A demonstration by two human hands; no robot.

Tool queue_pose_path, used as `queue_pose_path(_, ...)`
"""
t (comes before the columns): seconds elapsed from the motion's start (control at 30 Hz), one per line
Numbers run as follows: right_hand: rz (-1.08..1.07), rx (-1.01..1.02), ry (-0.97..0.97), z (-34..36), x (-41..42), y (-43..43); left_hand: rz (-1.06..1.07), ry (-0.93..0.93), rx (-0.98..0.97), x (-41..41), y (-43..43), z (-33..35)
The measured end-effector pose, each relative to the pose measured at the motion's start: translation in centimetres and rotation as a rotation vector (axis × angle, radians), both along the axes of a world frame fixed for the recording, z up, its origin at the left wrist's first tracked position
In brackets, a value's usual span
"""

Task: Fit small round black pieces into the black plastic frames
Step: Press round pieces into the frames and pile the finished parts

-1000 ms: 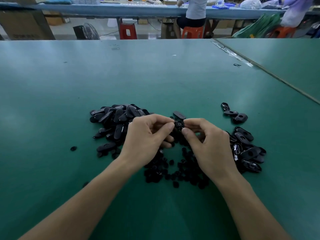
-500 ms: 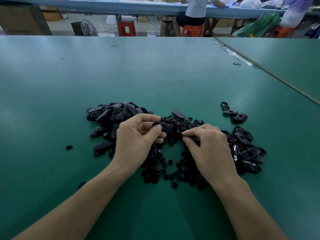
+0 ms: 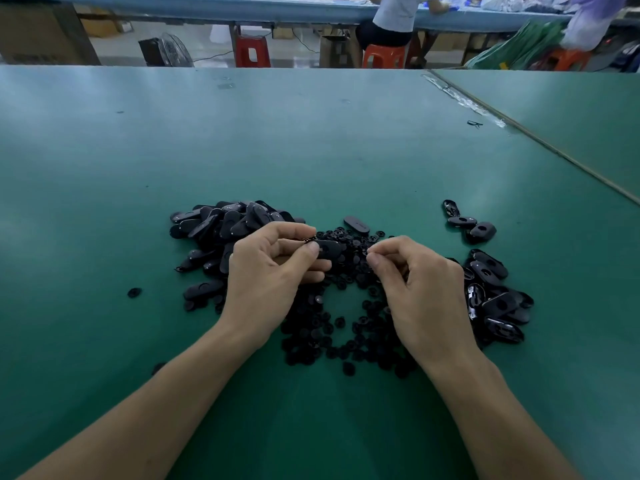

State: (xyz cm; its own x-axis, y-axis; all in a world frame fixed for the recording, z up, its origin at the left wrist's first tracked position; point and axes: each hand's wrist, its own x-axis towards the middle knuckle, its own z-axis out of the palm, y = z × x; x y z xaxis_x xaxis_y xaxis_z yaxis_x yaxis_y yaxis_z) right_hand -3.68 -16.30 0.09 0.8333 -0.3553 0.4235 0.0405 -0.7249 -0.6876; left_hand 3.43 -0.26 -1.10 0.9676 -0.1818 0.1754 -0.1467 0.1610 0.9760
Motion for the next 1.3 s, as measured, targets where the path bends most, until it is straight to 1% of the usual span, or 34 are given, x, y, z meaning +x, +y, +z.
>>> queue_pose_path(0.1, 0.024, 0.033, -0.020, 0.1, -0.1, 0.2, -0.017, -0.009, 0.006, 0.0, 0.0, 0.1)
queue_pose_path(0.27, -0.006, 0.031, -0.060, 0.2, 0.0, 0.5, -0.026, -0.025, 0.021, -0.1, 0.0, 0.3)
queue_pose_path(0.47, 0.048, 0.308, -0.070, 0.1, 0.1, 0.4, -0.034, -0.057, 0.039, -0.2, 0.0, 0.1)
queue_pose_path(0.63, 0.098, 0.351, -0.075, 0.2, 0.0, 0.6, -0.048, -0.108, 0.065, -0.4, 0.1, 0.2)
queue_pose_path(0.77, 0.116, 0.458, -0.075, 0.1, 0.1, 0.7, -0.050, -0.108, 0.064, -0.5, 0.0, 0.2)
queue_pose_path(0.93, 0.135, 0.463, -0.055, -0.1, 0.4, 1.2, -0.089, -0.142, 0.068, -0.7, 0.1, 0.5)
queue_pose_path(1.03, 0.138, 0.495, -0.054, -0.1, 0.4, 1.2, -0.094, -0.202, 0.132, -0.8, 0.1, 0.6)
queue_pose_path(1.17, 0.172, 0.545, -0.090, 0.2, 0.3, 1.2, -0.137, -0.193, 0.178, -1.1, 0.0, 0.7)
queue_pose_path(1.3, 0.236, 0.532, -0.130, 0.5, 0.2, 1.6, -0.140, -0.258, 0.264, -1.2, -0.3, 0.7)
